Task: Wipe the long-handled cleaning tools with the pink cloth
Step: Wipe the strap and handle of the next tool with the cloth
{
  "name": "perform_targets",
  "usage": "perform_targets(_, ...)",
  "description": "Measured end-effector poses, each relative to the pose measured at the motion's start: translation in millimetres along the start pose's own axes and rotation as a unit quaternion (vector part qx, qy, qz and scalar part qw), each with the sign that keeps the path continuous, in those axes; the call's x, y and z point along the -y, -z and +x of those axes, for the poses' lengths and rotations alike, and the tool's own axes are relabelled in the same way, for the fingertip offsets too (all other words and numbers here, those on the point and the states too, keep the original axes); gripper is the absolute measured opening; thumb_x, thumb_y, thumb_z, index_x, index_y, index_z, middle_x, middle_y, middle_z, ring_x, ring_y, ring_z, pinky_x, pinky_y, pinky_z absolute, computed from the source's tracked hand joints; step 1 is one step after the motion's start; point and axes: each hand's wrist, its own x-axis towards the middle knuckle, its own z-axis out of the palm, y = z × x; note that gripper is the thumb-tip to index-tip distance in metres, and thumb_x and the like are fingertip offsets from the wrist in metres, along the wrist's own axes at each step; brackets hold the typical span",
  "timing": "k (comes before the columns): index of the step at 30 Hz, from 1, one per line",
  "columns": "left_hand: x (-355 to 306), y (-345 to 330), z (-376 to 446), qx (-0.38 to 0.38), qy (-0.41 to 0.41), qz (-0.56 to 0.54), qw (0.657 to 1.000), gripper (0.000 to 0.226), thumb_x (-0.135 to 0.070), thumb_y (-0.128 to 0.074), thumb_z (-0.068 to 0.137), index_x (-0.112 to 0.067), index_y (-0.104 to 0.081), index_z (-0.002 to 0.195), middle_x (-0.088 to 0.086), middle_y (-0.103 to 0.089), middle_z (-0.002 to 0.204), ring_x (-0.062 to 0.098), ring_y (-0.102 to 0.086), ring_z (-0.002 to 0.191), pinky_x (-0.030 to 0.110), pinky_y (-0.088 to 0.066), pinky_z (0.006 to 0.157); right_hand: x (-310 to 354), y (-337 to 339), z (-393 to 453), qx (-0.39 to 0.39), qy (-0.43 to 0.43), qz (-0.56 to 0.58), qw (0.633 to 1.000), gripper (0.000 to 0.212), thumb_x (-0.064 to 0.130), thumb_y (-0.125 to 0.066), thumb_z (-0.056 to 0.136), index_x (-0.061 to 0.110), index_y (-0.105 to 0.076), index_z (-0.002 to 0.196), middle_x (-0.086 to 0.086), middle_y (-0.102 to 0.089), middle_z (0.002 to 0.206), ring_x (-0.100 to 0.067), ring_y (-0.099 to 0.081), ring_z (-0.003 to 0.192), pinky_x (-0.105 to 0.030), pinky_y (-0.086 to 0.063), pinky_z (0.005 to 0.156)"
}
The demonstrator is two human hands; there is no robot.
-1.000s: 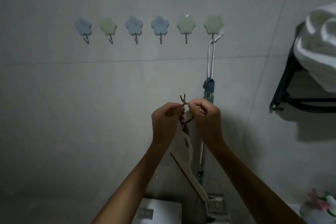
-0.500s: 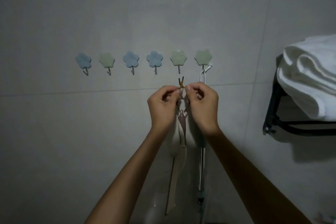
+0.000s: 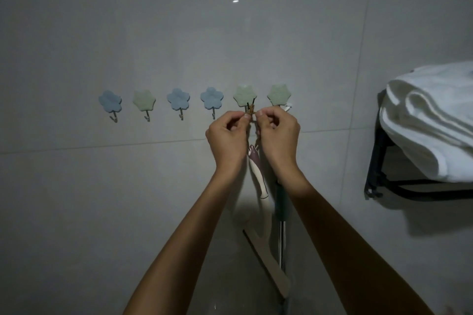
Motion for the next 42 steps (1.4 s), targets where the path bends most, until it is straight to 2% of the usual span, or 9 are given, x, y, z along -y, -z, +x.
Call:
perform_targets(13,8,-7,17,-0.006,0.012,0.026,1.000,0.009,-0.016,-0.070,0.090,-0.013,-0.078,0.085,-0.008,-0.072,0.071,0.004,-0.066,0.068,0.025,-0.057,0.069,-4,-14,17,-0.001,0.022,-0.070,0.997,0.016,0.028,-0.062,0.096,0.023,-0.069,0.081,0.009,-0.067,0.069,-0.009,-0.065,0.067,-0.041,-0.058,0.067)
perform_targets(18,20,-4,18,-0.014,0.023,0.066,0.997,0.012,-0.022,-0.068,0.089,-0.018,-0.076,0.081,-0.008,-0.070,0.069,0.011,-0.067,0.069,0.038,-0.058,0.069,-6,-14,17,0.011,0.033,-0.119,0.992,0.015,0.028,-0.063,0.093,0.022,-0.068,0.080,0.009,-0.066,0.069,-0.011,-0.063,0.068,-0.038,-0.056,0.067)
perform_targets(26,32,10,-9,0.002,0.018,0.140,0.990,0.009,-0.026,-0.068,0.092,-0.022,-0.076,0.091,-0.010,-0.070,0.075,0.005,-0.065,0.071,0.037,-0.059,0.070,-15,-18,-13,0.048,0.026,-0.153,0.987,0.010,0.027,-0.058,0.097,0.027,-0.067,0.094,0.007,-0.068,0.081,-0.017,-0.065,0.077,-0.045,-0.058,0.070)
perform_targets(28,35,17,-16,0.017,-0.008,0.172,0.985,0.009,-0.025,-0.067,0.093,-0.021,-0.075,0.092,-0.010,-0.070,0.079,0.005,-0.064,0.073,0.034,-0.058,0.071,-14,-13,-23,0.063,0.039,-0.170,0.983,0.014,0.021,-0.054,0.099,0.025,-0.067,0.102,0.005,-0.069,0.092,-0.015,-0.064,0.083,-0.042,-0.058,0.076)
perform_targets(31,45,31,-31,0.020,-0.059,0.228,0.972,0.013,-0.024,-0.064,0.095,-0.018,-0.072,0.103,-0.005,-0.070,0.095,0.006,-0.062,0.082,0.028,-0.055,0.076,-18,-3,-45,0.083,0.056,-0.195,0.976,0.023,0.016,-0.053,0.101,0.022,-0.065,0.119,0.003,-0.065,0.111,-0.012,-0.060,0.099,-0.027,-0.050,0.086)
perform_targets(34,60,44,-55,0.027,-0.090,0.261,0.961,0.023,-0.024,-0.064,0.094,-0.014,-0.069,0.115,-0.001,-0.068,0.110,0.010,-0.063,0.095,0.020,-0.046,0.079,-33,5,-65,0.100,0.096,-0.240,0.961,0.027,0.018,-0.054,0.098,0.022,-0.063,0.123,0.004,-0.063,0.116,-0.013,-0.057,0.105,-0.024,-0.045,0.088)
perform_targets(37,79,52,-84,0.026,-0.141,0.298,0.944,0.027,-0.017,-0.068,0.090,-0.007,-0.070,0.115,0.009,-0.069,0.115,0.020,-0.067,0.100,0.021,-0.051,0.080,-51,16,-86,0.091,0.140,-0.257,0.952,0.028,0.016,-0.056,0.096,0.016,-0.065,0.123,-0.001,-0.065,0.115,-0.017,-0.058,0.103,-0.025,-0.046,0.086)
perform_targets(40,87,61,-113,0.038,-0.143,0.326,0.934,0.027,-0.019,-0.066,0.091,-0.007,-0.070,0.116,0.015,-0.069,0.120,0.024,-0.068,0.104,0.020,-0.047,0.083,-66,27,-112,0.036,0.275,-0.287,0.917,0.021,0.010,-0.057,0.100,-0.004,-0.072,0.103,-0.016,-0.073,0.100,-0.029,-0.068,0.091,-0.039,-0.055,0.074)
perform_targets(42,85,69,-131,0.055,-0.121,0.324,0.936,0.033,-0.029,-0.061,0.095,-0.008,-0.068,0.119,0.016,-0.067,0.124,0.028,-0.067,0.109,0.027,-0.050,0.087,-72,37,-126,0.056,0.276,-0.300,0.911,0.029,0.014,-0.053,0.103,-0.006,-0.073,0.097,-0.020,-0.073,0.094,-0.034,-0.070,0.085,-0.042,-0.058,0.072)
